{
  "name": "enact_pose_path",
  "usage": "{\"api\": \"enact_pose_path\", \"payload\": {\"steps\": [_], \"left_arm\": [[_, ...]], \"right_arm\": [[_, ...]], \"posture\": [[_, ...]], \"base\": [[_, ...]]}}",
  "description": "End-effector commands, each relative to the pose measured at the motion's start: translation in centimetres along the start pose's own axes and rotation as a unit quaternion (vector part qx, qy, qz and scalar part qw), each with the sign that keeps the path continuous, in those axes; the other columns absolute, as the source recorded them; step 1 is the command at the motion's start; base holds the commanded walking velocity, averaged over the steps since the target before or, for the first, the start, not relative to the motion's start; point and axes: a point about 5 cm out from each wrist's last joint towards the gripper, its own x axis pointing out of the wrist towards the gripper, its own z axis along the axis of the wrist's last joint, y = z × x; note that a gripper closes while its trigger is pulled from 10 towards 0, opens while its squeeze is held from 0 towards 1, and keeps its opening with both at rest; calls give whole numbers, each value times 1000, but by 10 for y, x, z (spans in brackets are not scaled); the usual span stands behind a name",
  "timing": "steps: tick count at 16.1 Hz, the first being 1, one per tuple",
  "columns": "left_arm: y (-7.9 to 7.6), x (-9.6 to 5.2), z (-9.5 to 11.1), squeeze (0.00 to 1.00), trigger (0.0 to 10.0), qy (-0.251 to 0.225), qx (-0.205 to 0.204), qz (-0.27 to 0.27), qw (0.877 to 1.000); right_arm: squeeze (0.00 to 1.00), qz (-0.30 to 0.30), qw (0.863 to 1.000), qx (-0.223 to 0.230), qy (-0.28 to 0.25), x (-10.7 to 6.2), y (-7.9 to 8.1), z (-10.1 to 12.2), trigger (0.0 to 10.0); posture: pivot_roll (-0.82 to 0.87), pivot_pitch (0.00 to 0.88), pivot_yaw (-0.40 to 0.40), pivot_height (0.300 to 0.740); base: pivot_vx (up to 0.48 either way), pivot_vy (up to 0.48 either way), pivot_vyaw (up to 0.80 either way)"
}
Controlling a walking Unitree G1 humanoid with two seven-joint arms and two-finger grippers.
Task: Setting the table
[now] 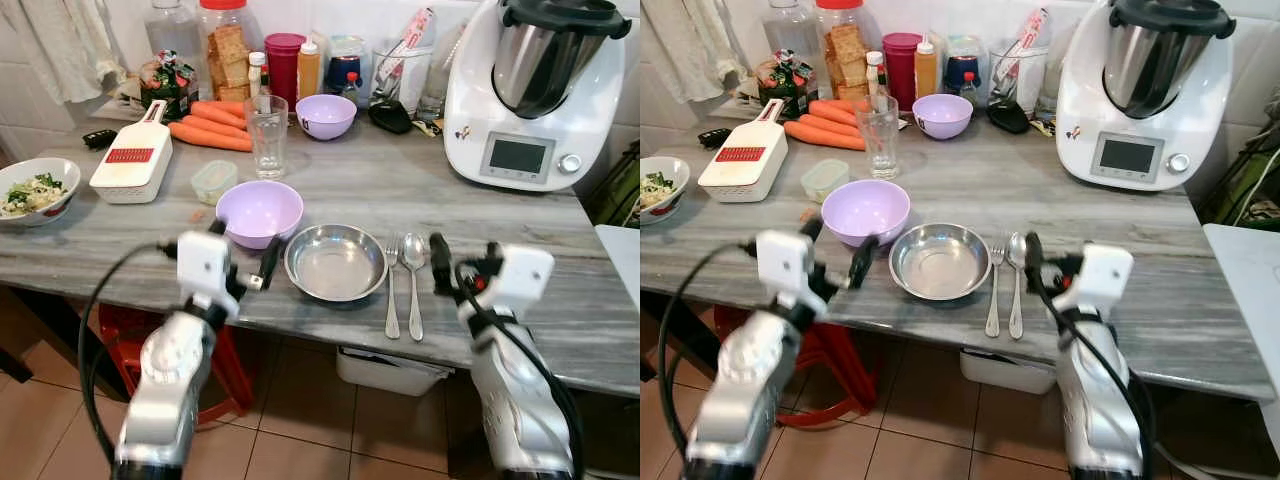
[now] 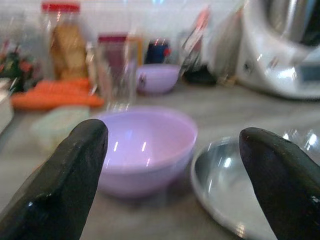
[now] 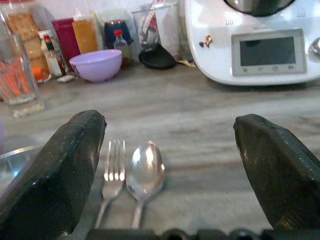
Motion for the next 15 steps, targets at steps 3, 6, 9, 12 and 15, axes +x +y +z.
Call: {"api": "enact_pose_path", "payload": {"steps": [3,6,9,12,15], "left_arm": [[-5,-11,-11,0,10000,24,20,6,999],[-1,-10,-15,0,10000,34,35,36,998],[1,-4,-16,0,10000,38,38,65,996],[0,-3,-19,0,10000,41,39,64,996],[-1,-2,-22,0,10000,44,40,67,996]], "right_arm": [[1000,6,1000,-12,-12,-7,-3,9,10000],[0,2,1000,-16,3,-8,-7,8,10000],[0,4,1000,-17,4,-6,-5,9,10000],[0,7,1000,-14,-1,-5,-2,11,10000],[0,8,1000,-15,3,-6,-2,11,10000]], "posture": [[-58,0,-27,740],[-58,0,-29,740],[-58,0,-30,740],[-62,0,-30,740],[-66,0,-33,740]], "base": [[0,0,0],[0,0,-669],[0,0,-800],[0,0,-267],[0,0,0]]}}
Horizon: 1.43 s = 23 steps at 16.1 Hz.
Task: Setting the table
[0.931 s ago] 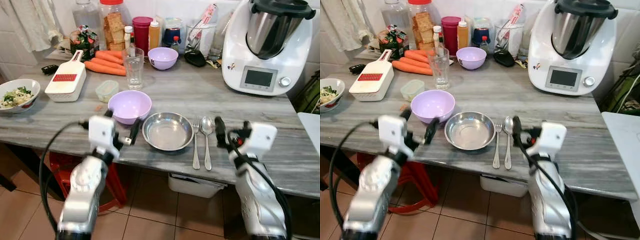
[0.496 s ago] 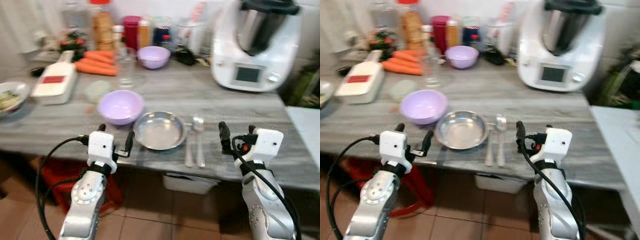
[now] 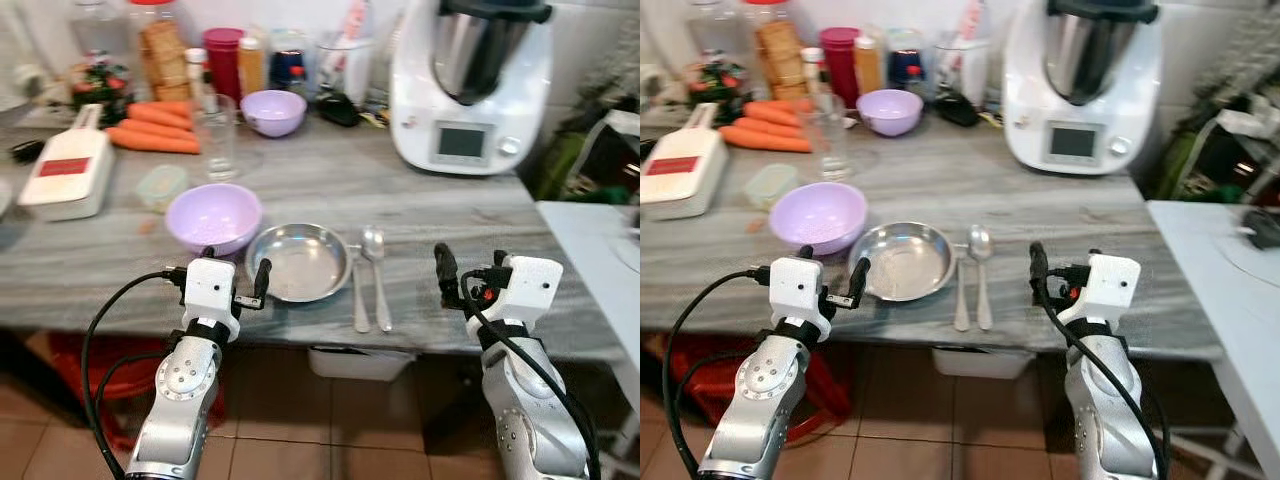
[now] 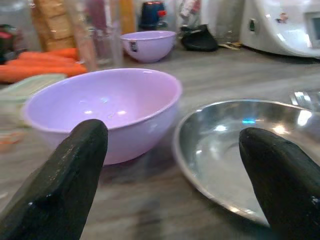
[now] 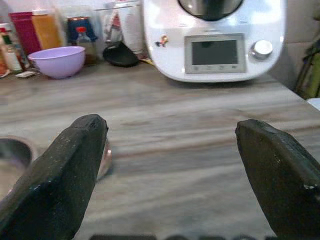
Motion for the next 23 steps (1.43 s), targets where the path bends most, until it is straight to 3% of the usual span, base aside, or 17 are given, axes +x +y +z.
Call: {"api": "enact_pose_path", "payload": {"steps": [1,23], "left_arm": [[-1,2,-1,0,10000,0,6,0,1000],[-8,8,-8,0,10000,-4,10,-17,1000]], "right_arm": [[0,3,1000,-2,-12,1,0,8,10000],[0,-13,1000,1,-4,3,-5,5,10000]], "posture": [[-66,0,-33,740],[-75,0,-29,740]], "base": [[0,0,0],[-311,0,0]]}}
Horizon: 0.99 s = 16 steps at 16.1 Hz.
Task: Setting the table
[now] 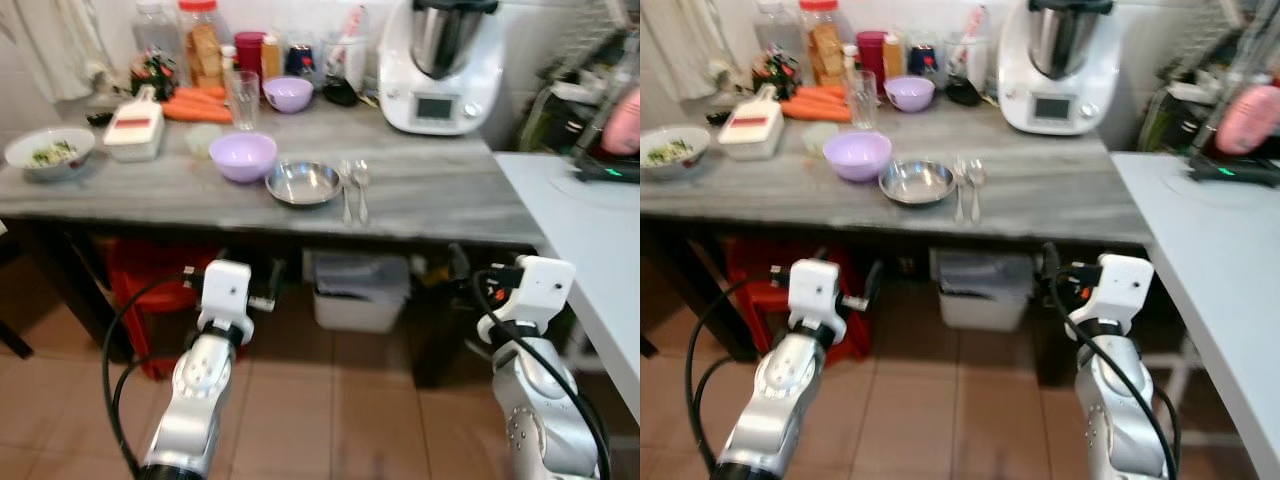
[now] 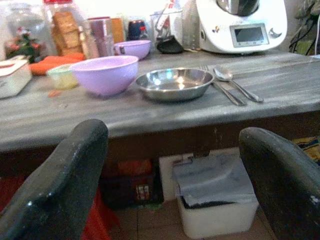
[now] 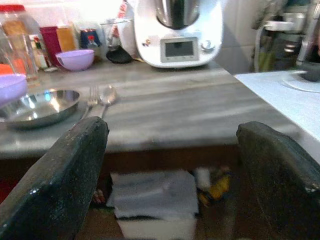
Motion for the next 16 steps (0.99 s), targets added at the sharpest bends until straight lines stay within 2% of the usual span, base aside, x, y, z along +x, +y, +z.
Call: {"api": "enact_pose_path", "payload": {"steps": [1,6,14,16], "left_arm": [[4,-1,-2,0,10000,4,7,3,1000],[3,-3,-3,0,10000,2,8,3,1000],[-5,0,2,0,10000,-15,1,-26,1000],[-6,1,2,0,10000,-18,-3,-32,999]], "right_arm": [[0,6,1000,3,-9,3,5,4,10000],[0,9,1000,3,-9,6,5,4,10000],[0,12,1000,3,-9,7,6,4,10000],[0,12,1000,2,-9,8,7,3,10000]], "posture": [[-73,0,-34,740],[-64,0,-40,740],[-65,0,-42,740],[-63,0,-42,740]], "base": [[-330,0,0],[-298,0,0],[0,0,0],[0,-347,0]]}}
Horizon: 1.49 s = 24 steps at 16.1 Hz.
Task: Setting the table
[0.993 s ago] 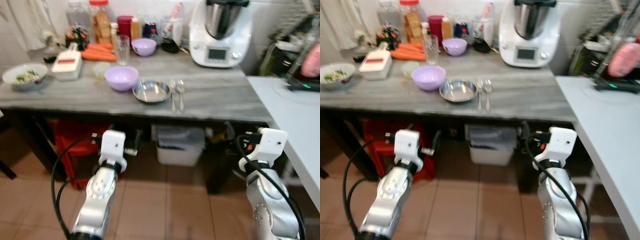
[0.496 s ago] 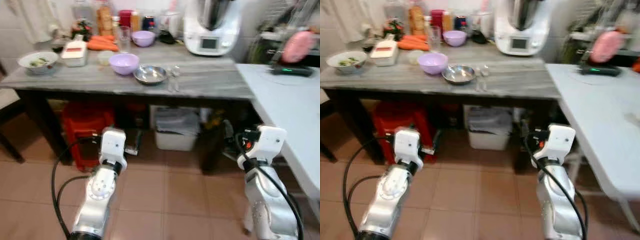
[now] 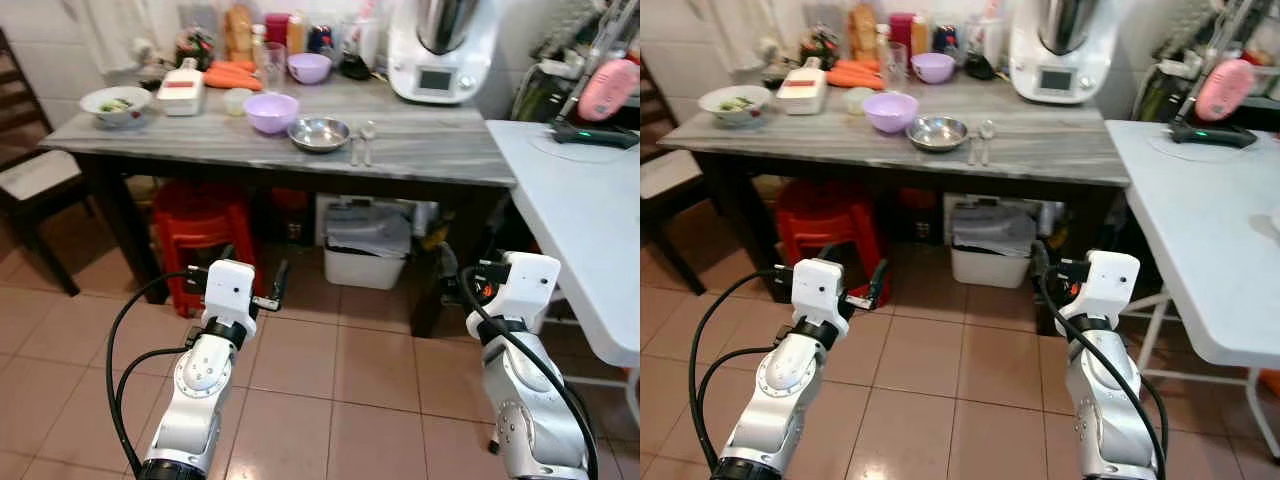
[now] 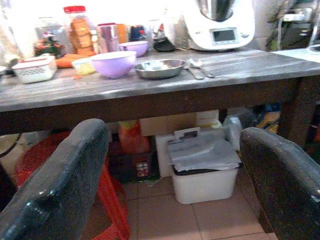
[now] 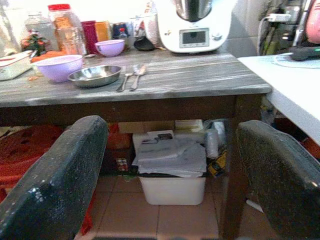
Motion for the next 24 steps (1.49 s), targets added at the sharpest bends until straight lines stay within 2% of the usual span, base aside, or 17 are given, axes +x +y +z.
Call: {"api": "enact_pose_path", "payload": {"steps": [1,24], "left_arm": [[0,2,4,0,10000,-9,0,-6,1000],[-10,0,2,0,10000,-5,-13,-30,999]], "right_arm": [[0,-1,1000,-1,-8,2,0,4,10000],[0,0,1000,-4,-4,1,1,1,10000]], "posture": [[-61,0,-43,740],[-64,0,-41,740]], "base": [[0,-371,0],[0,-455,0]]}}
